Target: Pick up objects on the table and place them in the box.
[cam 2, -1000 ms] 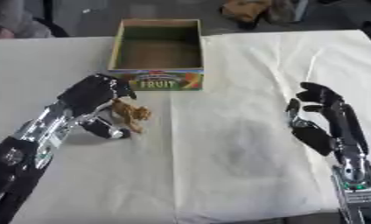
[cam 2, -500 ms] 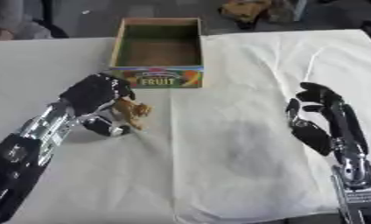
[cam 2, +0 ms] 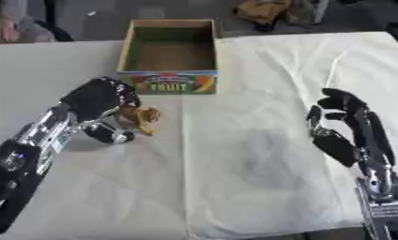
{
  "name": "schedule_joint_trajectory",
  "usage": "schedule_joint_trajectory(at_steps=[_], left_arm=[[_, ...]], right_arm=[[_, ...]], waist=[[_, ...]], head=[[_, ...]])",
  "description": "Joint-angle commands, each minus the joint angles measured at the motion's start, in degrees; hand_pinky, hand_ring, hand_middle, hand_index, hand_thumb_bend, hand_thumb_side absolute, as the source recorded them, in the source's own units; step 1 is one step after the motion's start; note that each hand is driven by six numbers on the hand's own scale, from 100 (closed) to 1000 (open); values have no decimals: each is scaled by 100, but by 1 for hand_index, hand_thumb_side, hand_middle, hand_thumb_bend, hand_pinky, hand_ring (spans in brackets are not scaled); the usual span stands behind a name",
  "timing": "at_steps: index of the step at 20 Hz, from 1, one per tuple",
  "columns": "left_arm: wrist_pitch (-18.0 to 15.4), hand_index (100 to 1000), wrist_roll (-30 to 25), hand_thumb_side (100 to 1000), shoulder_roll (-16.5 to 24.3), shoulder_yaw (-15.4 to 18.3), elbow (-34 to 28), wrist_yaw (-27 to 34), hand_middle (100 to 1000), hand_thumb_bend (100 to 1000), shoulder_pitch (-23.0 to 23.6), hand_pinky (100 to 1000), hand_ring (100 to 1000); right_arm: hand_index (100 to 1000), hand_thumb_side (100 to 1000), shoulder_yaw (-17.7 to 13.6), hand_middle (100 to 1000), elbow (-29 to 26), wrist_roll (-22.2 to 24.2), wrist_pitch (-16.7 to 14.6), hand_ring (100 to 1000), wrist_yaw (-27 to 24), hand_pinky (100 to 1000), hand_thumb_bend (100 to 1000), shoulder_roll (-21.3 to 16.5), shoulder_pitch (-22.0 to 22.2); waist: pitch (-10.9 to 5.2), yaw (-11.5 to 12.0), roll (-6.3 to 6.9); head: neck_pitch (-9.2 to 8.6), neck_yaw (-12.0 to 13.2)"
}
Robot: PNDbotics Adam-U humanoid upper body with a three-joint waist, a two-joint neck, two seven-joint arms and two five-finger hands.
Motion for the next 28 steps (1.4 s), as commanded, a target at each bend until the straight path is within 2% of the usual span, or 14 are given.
schedule_joint_trajectory(at_steps=[1,7,14,28], left_arm=[[-47,661,-187,274,218,29,-114,16,512,631,-107,462,518],[-55,624,-362,255,281,76,-242,152,468,594,-94,402,474],[-18,558,-168,233,264,83,-272,267,407,557,-73,327,416],[73,537,159,221,203,93,-145,289,381,533,-81,295,391]], right_arm=[[830,271,-4,653,-55,14,-9,768,-7,709,100,-55,-57],[830,270,-5,653,-52,16,-11,769,-4,709,100,-55,-54],[830,270,-9,653,-49,13,-12,770,-2,709,100,-53,-49],[830,270,-9,652,-47,18,-16,771,-4,709,100,-46,-45]], waist=[[-85,8,-6],[-88,15,-12],[-88,3,-22],[-89,-10,-24]], head=[[35,6],[35,1],[35,5],[35,5]])
